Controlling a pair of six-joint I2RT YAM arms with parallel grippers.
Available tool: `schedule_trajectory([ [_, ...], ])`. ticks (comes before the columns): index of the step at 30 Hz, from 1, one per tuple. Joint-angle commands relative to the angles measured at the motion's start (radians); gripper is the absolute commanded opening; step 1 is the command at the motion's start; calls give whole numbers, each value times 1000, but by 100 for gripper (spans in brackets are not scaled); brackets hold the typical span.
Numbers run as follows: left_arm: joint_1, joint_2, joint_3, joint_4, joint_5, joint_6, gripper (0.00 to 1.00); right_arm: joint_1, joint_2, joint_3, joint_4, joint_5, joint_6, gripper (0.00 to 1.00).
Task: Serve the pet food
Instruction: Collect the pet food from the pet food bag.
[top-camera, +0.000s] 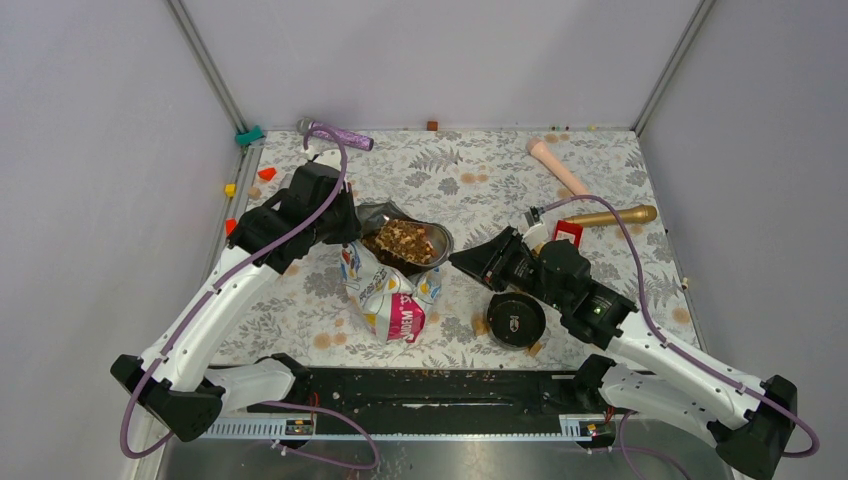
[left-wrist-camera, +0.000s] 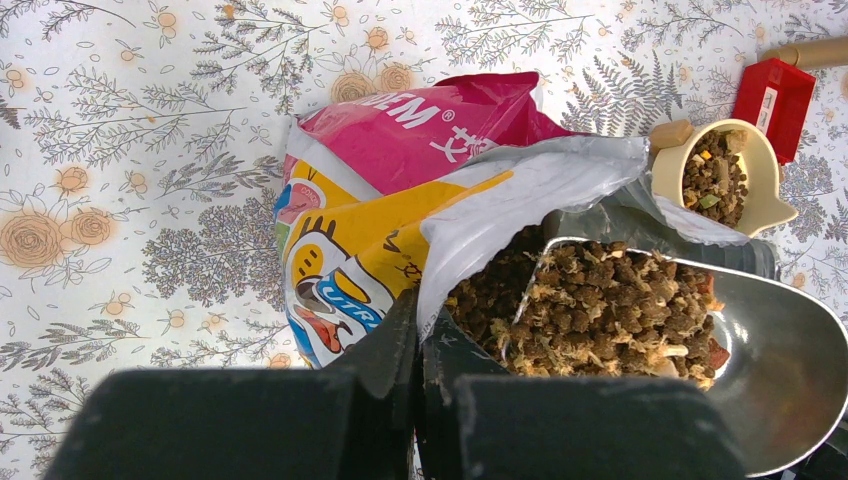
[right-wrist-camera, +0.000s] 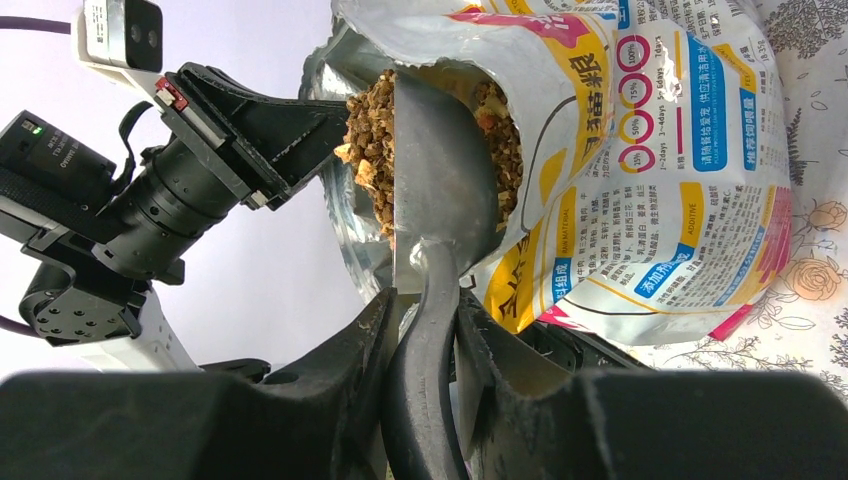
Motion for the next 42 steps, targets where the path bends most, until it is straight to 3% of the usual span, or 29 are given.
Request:
schedule_trajectory([
  [1, 5, -19, 3, 54, -13, 11, 0, -4, -7, 0, 131, 16, 40, 0],
  [7, 5, -22, 4, 55, -12, 11, 0, -7, -29, -47, 190, 19, 58, 0],
  [11, 5, -23, 5, 54, -18, 12, 0, -20, -3, -150, 440, -44, 156, 0],
  [15, 5, -25, 4, 55, -22, 13, 0, -27, -38, -164, 384, 12, 118, 0],
  [19, 5, -24, 5, 56, -15, 12, 0, -26, -75, -240, 495, 78, 159, 0],
  [22, 5, -25, 4, 54, -15, 11, 0, -17, -23, -186, 450, 7, 137, 0],
  [25, 5, -25, 4, 55, -15, 12, 0, -18, -4, -257, 625, 9, 203, 0],
  [28, 6, -22, 4, 54, -18, 10, 0, -18, 25, -192, 508, -34, 161, 0],
  [31, 5, -23, 5, 54, -14, 12, 0, -32, -5, -252, 609, -35, 199, 0],
  [34, 6, -28, 4, 55, -15, 11, 0, -30, -69, -186, 364, 6, 102, 0],
  [38, 5, -27, 4, 56, -18, 12, 0, -30, -117, -243, 468, 41, 119, 0],
  [41, 6, -20, 3, 54, -25, 11, 0, -30, -93, -174, 333, -18, 76, 0],
  [42, 6, -16, 4, 54, -22, 11, 0, -30, -84, -171, 356, -47, 83, 0],
])
